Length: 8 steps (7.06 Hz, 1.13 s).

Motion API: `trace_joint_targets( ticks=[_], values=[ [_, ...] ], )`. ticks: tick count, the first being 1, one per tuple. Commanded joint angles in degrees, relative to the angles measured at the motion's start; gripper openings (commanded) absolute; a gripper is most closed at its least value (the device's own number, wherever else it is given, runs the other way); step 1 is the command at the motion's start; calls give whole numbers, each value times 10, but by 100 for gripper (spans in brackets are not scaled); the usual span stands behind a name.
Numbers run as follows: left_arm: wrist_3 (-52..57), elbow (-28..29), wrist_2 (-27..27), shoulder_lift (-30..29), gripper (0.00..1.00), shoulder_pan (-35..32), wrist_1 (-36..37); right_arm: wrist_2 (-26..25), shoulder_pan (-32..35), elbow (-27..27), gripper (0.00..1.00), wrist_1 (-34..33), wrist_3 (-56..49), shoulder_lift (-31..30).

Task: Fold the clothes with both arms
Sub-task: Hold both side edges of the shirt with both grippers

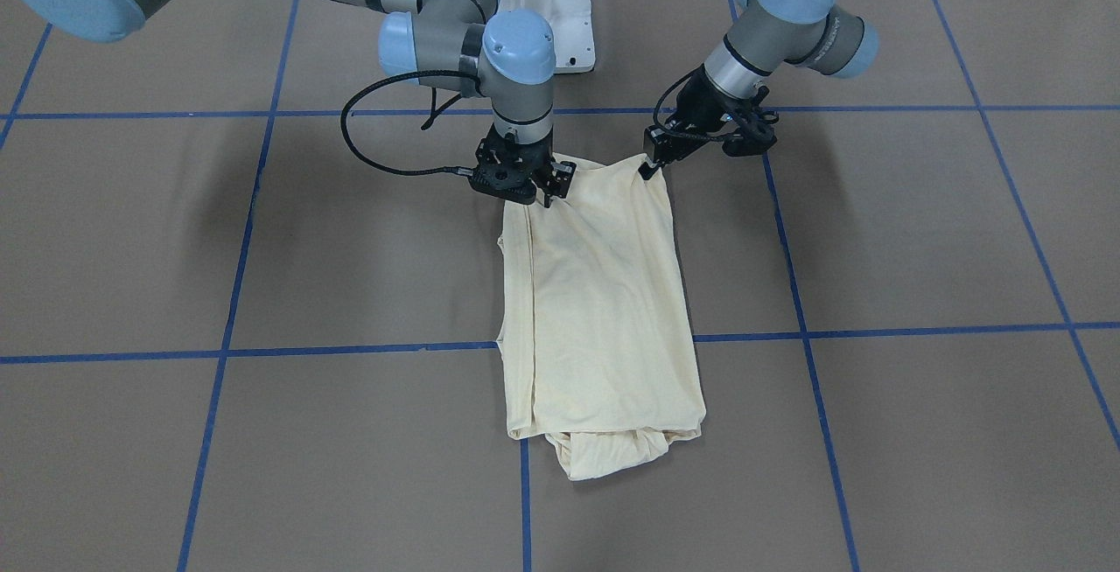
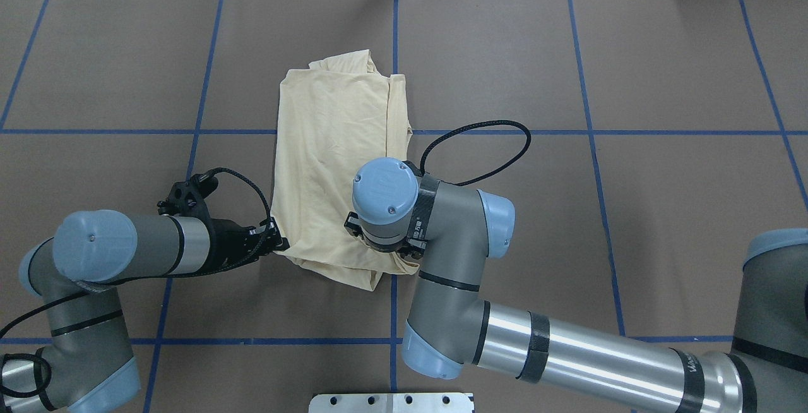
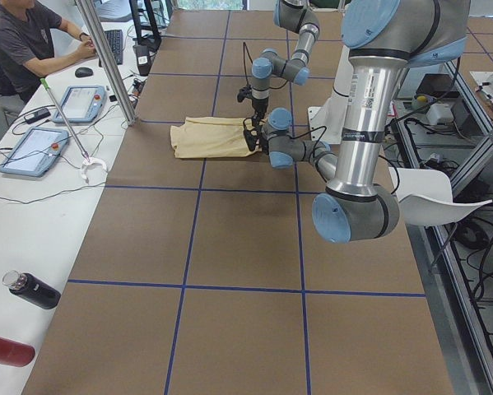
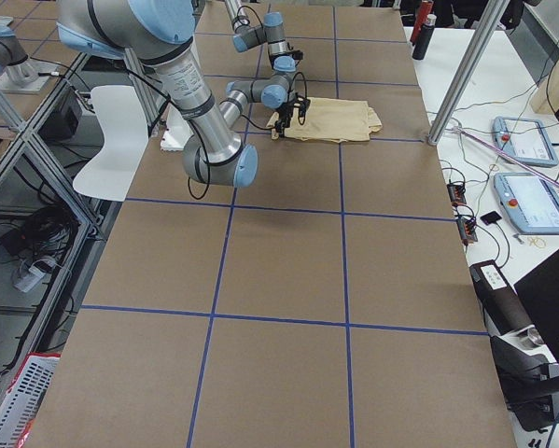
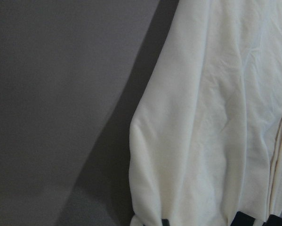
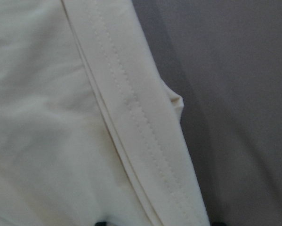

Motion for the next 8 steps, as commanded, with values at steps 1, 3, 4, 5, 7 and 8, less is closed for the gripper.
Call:
trace_joint_targets(
  ticks=[1, 3, 4, 5, 7, 8],
  values=[
    [0, 1, 0, 0, 0, 0, 0, -1, -1, 0, 3, 0, 11, 0],
    [0, 0, 0, 0, 0, 0, 1, -1, 0, 5, 0, 4, 35, 1],
    [0, 0, -1, 0, 0, 0, 1, -2, 1, 5, 0, 12, 36, -1],
    [0, 1, -1, 1, 0, 0, 1, -1, 1, 5, 0, 12, 35, -2],
    [0, 0, -2, 0, 0, 0, 1, 1, 5, 7, 0, 12, 31, -2],
    [0, -1, -2, -1, 0, 0, 1, 3, 5, 10, 0, 11, 31, -4]
  ],
)
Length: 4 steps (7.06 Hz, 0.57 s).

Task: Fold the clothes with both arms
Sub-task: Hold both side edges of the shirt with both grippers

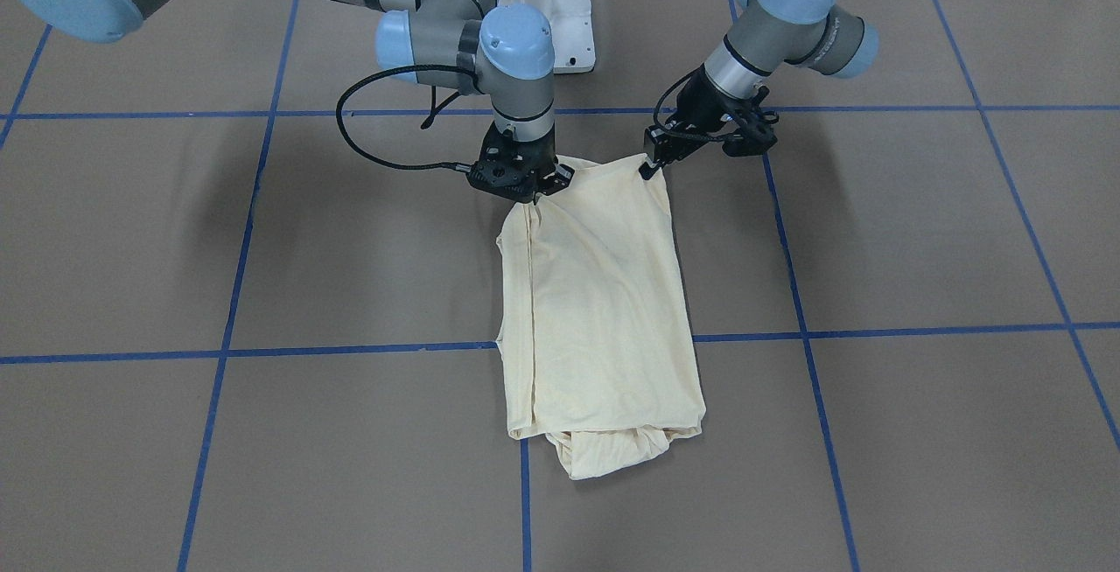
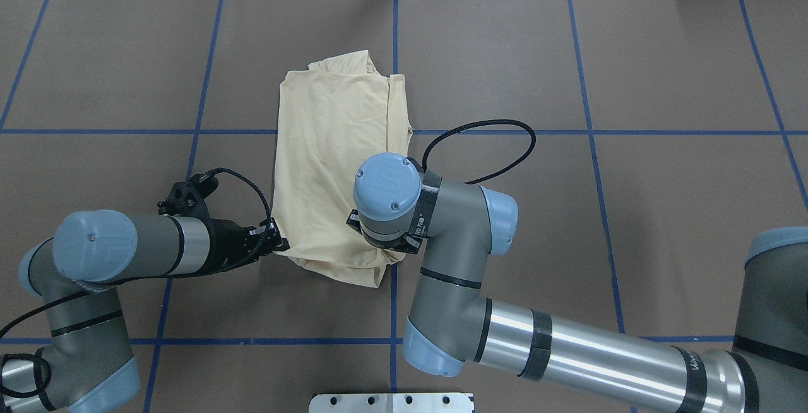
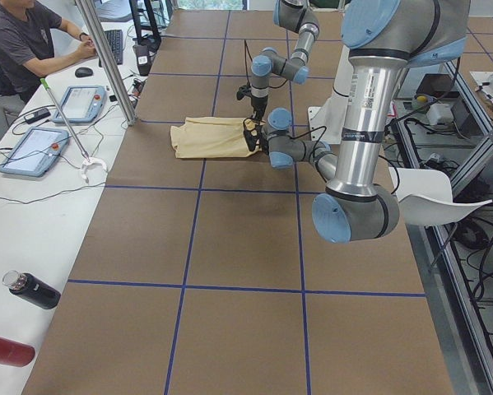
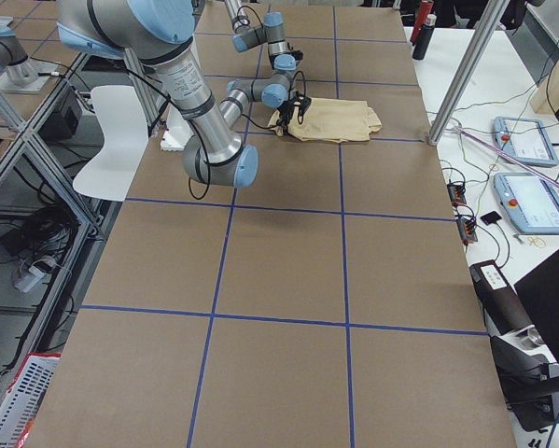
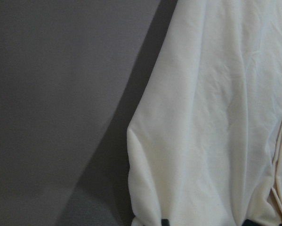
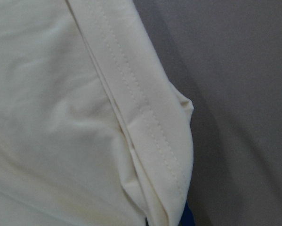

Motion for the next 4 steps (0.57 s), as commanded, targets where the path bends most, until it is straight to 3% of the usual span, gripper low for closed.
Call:
trace_joint_targets(
  ticks=[1, 4],
  values=[
    [0, -5, 0, -1, 0, 0, -1, 5, 3, 17, 0, -2, 0, -8],
    [0, -21, -22, -2, 0, 1, 0, 18, 3, 85, 0, -36, 0, -39]
  ],
)
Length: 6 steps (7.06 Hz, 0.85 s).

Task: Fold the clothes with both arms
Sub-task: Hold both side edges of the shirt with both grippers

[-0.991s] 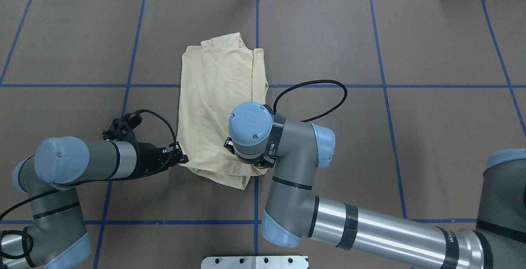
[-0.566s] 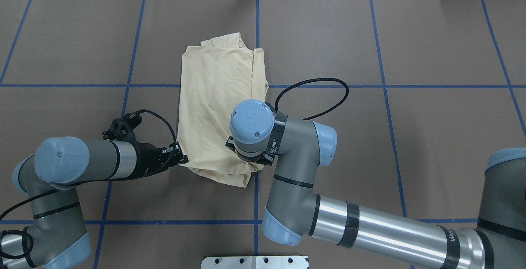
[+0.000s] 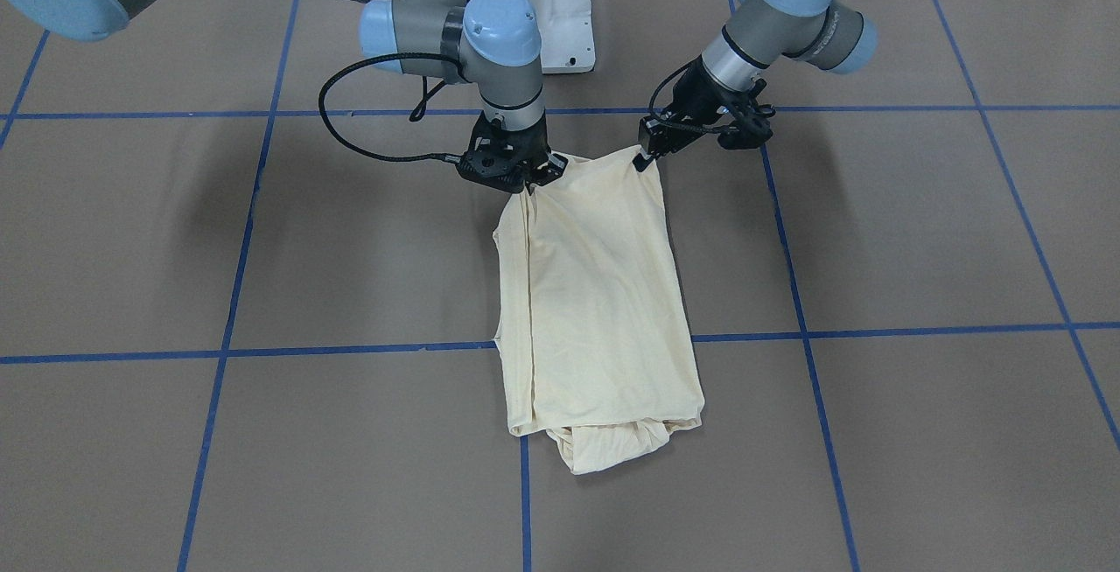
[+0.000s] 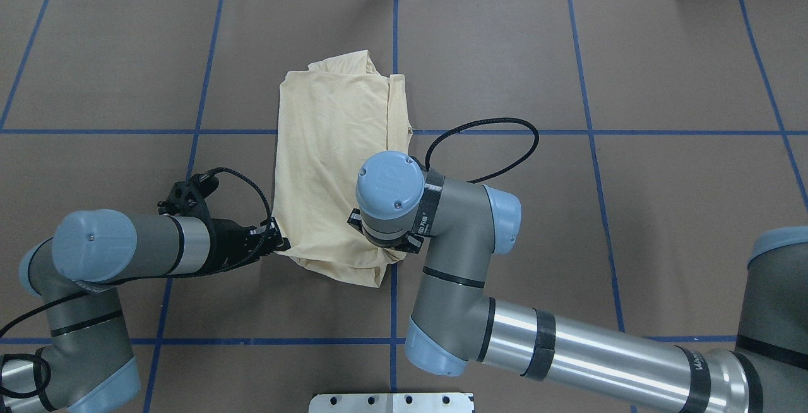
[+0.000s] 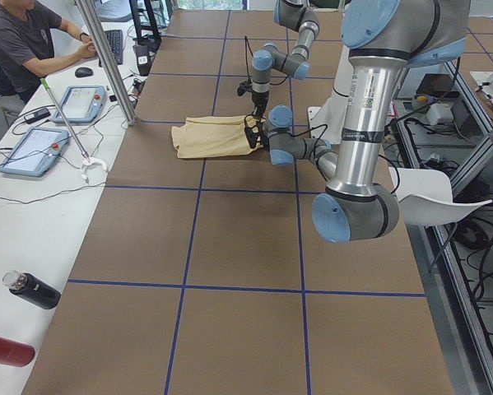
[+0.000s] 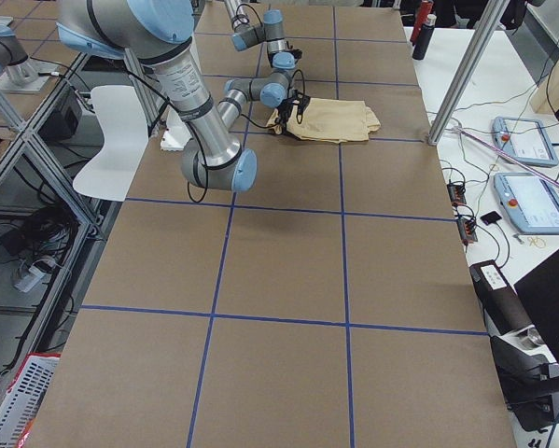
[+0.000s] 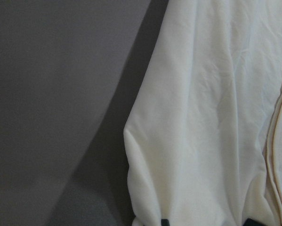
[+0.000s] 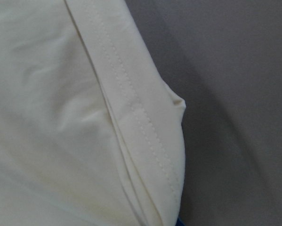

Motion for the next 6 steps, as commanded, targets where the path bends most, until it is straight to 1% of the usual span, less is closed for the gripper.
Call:
trace_joint_targets(
  ticks=[1, 2, 4, 5, 6],
  values=[
    [-1, -7, -6, -1, 0, 3, 0, 5, 0, 47, 0, -48, 0, -16],
    [-5, -10, -6, -1, 0, 19, 0, 4, 0, 66, 0, -52, 2, -33],
    [-7, -31, -6, -1, 0, 63, 2, 5, -23, 130, 0, -82, 3, -69],
    [-7, -41, -6, -1, 0, 86, 13, 14, -39, 157, 0, -110, 4, -77],
    [-7, -59, -6, -1, 0, 99, 24, 40, -40, 159, 0, -122, 4, -75]
  ],
)
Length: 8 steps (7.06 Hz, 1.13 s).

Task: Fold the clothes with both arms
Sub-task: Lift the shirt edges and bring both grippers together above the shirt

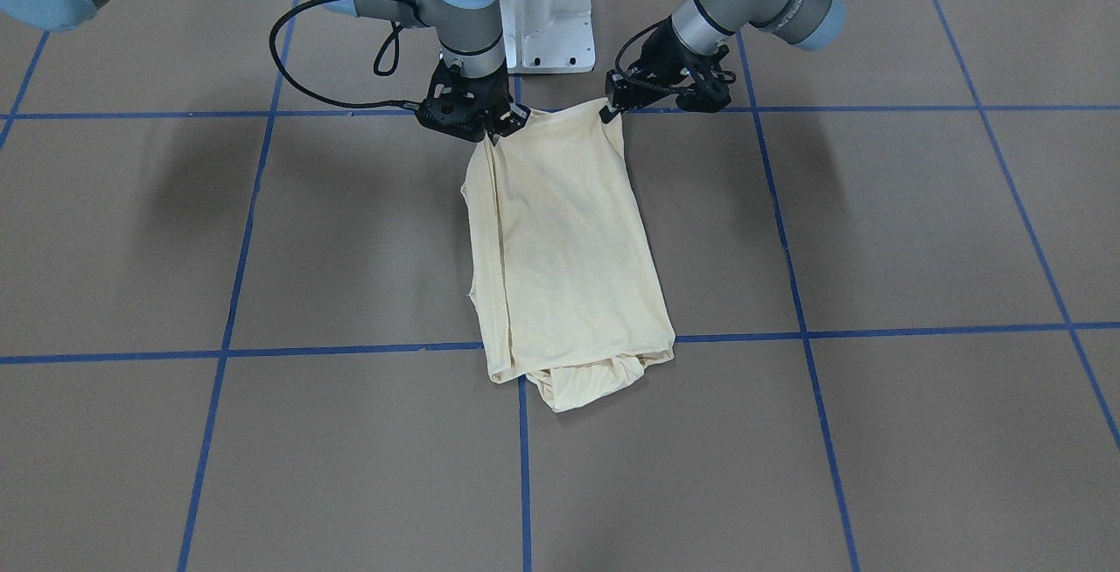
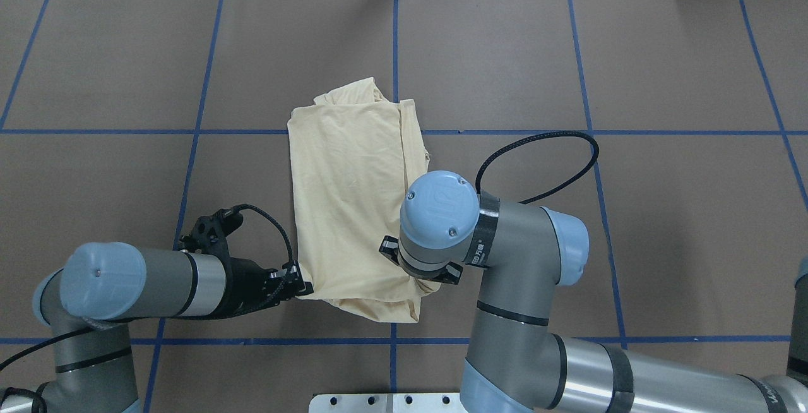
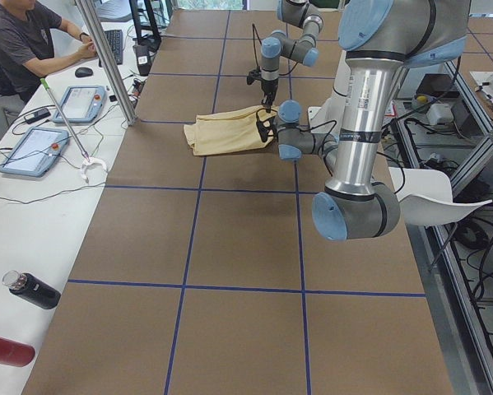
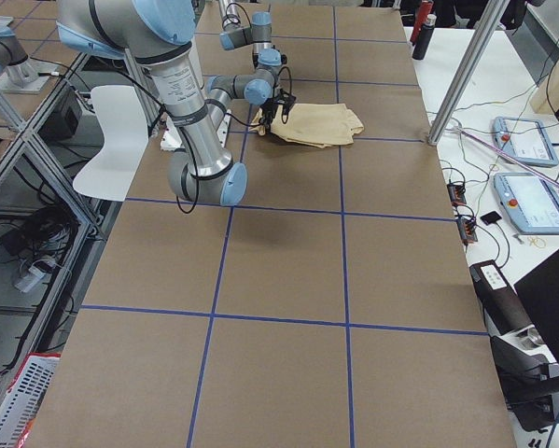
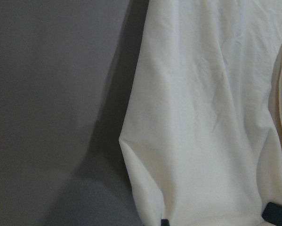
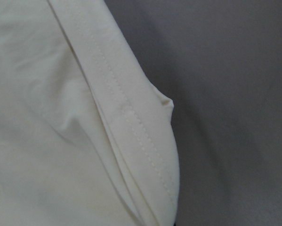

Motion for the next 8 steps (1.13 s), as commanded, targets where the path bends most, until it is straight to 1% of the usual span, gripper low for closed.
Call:
trace_joint_targets(
  ticks=[1, 2, 3, 5, 6, 7, 8],
  values=[
    [-1, -40, -1, 2, 0, 21, 13, 28, -8, 15, 0, -20, 0, 0],
    [-1, -60, -3, 3, 0, 20, 20, 25, 11, 12, 0, -17, -11, 0],
    [0, -69, -16, -4, 0, 9, 35, 32, 44, 13, 0, -17, -32, 3],
    [0, -67, -17, -27, 0, -42, 37, 36, 92, 11, 0, -15, -90, 9],
    [2, -64, -17, -35, 0, -60, 38, 35, 110, 2, 0, -14, -111, 26],
    [7, -62, -17, -46, 0, -81, 59, 34, 121, -28, 0, -14, -125, 52],
    [8, -47, -18, -76, 0, -106, 98, 28, 125, -92, 0, 20, -139, 84]
  ],
)
